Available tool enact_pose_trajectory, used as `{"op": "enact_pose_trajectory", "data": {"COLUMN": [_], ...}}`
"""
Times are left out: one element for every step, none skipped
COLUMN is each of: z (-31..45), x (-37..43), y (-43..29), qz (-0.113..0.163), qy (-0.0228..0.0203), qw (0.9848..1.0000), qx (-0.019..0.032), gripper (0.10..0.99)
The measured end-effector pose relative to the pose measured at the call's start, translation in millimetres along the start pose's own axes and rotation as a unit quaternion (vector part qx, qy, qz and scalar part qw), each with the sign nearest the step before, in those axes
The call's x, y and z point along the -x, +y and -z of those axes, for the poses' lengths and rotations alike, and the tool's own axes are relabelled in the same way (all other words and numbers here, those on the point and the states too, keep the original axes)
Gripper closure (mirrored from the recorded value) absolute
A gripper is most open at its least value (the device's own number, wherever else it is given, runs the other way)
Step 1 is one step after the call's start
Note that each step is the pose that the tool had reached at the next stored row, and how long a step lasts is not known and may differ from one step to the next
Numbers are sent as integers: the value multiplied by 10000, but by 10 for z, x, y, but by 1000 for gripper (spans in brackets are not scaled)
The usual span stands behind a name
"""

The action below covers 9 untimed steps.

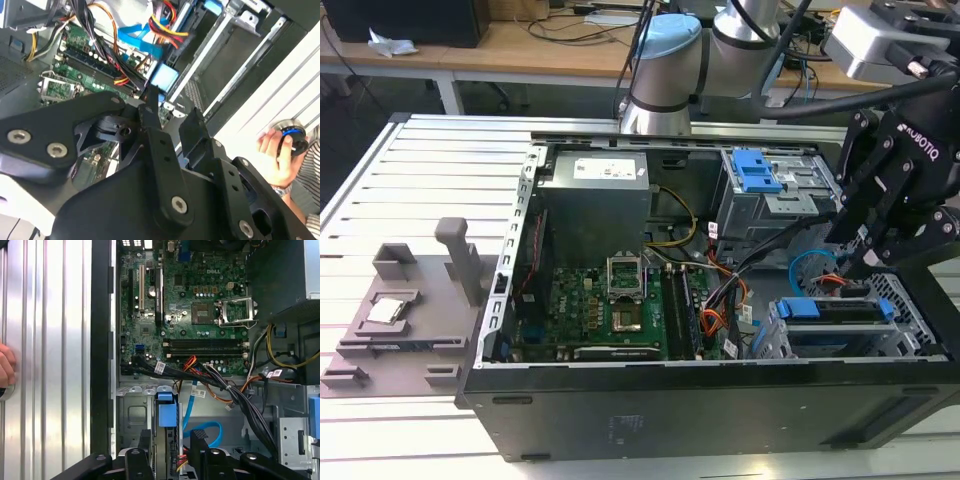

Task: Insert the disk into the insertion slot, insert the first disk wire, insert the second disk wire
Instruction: 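Insert the disk into the insertion slot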

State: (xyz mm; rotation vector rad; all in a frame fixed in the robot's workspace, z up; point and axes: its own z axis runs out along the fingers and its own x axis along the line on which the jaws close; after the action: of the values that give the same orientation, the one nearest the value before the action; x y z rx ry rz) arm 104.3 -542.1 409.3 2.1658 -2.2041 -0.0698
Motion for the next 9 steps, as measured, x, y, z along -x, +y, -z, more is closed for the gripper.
{"op": "enact_pose_trajectory", "data": {"z": [0, -1, -3, -4, -4, -6, -6, -7, -8], "x": [0, 0, 0, 0, 0, 0, 0, 0, 0], "y": [0, 0, 0, 0, 0, 0, 0, 0, 0], "qz": [0, 0, 0, 0, 0, 0, 0, 0, 0], "qy": [0, 0, 0, 0, 0, 0, 0, 0, 1], "qw": [10000, 10000, 10000, 10000, 10000, 10000, 10000, 10000, 10000], "qx": [0, 0, 0, 0, 0, 0, 0, 0, 0], "gripper": [643, 643, 659, 722, 784, 847, 906, 980, 980]}}
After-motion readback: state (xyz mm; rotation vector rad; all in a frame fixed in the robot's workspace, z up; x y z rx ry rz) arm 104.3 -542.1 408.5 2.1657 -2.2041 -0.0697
